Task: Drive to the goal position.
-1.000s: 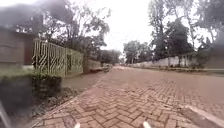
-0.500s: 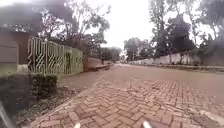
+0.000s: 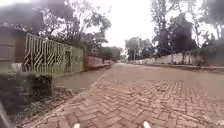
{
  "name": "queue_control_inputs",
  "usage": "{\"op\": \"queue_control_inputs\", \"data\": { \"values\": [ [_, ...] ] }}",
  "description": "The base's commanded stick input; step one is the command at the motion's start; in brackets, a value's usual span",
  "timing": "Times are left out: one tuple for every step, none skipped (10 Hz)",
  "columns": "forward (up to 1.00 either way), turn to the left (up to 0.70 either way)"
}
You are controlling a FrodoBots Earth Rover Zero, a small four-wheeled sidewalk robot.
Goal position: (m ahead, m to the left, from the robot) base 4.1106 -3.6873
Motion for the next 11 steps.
{"op": "queue_control_inputs", "data": {
  "values": [
    [0.5, 0.11],
    [0.5, 0.03],
    [0.5, -0.19],
    [0.5, -0.42],
    [0.0, -0.47],
    [0.0, -0.41],
    [0.0, -0.5],
    [0.0, -0.5],
    [0.0, -0.5],
    [0.0, -0.47],
    [0.0, -0.48]
  ]
}}
